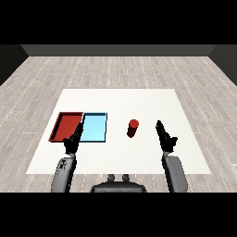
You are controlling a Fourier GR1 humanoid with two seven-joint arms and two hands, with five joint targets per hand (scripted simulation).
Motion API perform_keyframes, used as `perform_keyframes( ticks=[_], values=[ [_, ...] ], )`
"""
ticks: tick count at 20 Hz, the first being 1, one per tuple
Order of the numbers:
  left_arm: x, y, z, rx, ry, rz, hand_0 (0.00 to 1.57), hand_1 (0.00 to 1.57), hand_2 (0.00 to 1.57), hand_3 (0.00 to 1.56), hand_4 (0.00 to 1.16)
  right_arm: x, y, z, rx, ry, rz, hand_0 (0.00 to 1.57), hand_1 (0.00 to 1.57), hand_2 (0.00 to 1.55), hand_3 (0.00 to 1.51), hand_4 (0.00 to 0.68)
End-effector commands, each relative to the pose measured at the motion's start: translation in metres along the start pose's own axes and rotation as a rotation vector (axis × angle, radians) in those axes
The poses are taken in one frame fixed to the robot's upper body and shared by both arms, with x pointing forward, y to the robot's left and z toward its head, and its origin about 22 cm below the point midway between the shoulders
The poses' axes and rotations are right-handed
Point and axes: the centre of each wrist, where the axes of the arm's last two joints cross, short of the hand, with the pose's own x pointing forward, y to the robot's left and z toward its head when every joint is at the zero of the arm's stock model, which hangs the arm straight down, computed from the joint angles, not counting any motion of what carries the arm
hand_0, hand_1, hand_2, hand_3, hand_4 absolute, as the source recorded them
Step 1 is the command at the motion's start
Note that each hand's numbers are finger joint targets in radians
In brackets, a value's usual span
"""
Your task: Pick the red can and put it in the red box
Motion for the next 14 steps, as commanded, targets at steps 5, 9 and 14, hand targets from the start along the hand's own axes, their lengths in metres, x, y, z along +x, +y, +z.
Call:
perform_keyframes(
  ticks=[5, 9, 14],
  values=[
    [0.008, 0.000, -0.009, 0.014, -0.005, -0.004, 0.00, 0.00, 0.00, 0.00, 0.00, -0.010, -0.047, -0.032, -0.029, 0.039, 0.001, 0.00, 0.00, 0.00, 0.00, 0.000],
    [0.041, -0.008, -0.012, 0.027, -0.450, 0.091, 0.00, 0.00, 0.00, 0.00, 0.00, 0.006, -0.036, -0.029, 0.002, -0.283, -0.063, 0.00, 0.00, 0.00, 0.00, 0.000],
    [0.008, 0.005, 0.006, 0.023, -0.469, 0.086, 0.00, 0.00, 0.00, 0.00, 0.00, -0.024, -0.052, -0.022, 0.011, -0.311, -0.069, 0.00, 0.00, 0.00, 0.00, 0.000]
  ],
)
